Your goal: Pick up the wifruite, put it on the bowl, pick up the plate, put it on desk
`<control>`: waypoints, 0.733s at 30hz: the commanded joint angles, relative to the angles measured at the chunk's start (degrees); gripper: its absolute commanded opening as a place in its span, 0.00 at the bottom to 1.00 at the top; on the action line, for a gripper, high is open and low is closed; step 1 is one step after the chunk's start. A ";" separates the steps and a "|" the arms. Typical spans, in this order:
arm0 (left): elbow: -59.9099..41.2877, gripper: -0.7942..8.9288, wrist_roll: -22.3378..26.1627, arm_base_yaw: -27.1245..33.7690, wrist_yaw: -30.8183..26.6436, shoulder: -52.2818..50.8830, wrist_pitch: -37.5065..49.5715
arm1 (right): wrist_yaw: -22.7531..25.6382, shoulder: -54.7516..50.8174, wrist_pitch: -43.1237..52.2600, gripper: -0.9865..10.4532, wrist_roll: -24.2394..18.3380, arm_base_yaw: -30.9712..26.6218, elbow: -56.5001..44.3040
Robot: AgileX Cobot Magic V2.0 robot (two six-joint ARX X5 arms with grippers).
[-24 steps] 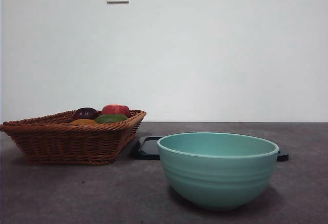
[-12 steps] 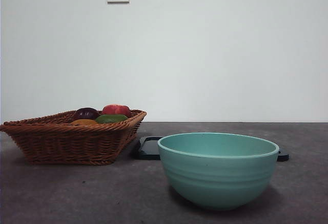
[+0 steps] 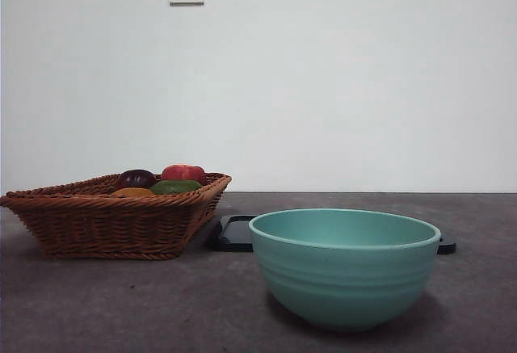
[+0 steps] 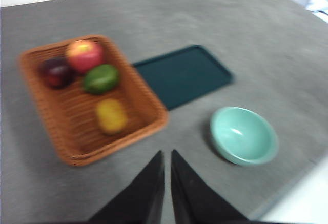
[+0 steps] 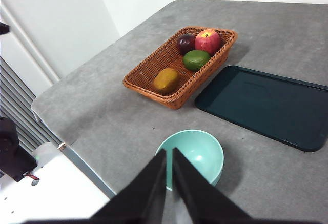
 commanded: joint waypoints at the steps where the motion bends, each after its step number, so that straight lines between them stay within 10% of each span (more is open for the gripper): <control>1: -4.96 0.10 0.28 3.82 0.02 -1.68 5.33 | 0.04 0.07 0.61 0.10 0.22 0.42 0.79; 11: -31.93 0.10 0.68 9.07 -1.22 -11.43 42.34 | 0.04 0.07 0.61 0.10 0.22 0.42 0.79; 22: -56.92 0.10 -9.70 9.18 -23.61 -24.26 62.01 | 0.04 0.07 0.61 0.10 0.22 0.42 0.79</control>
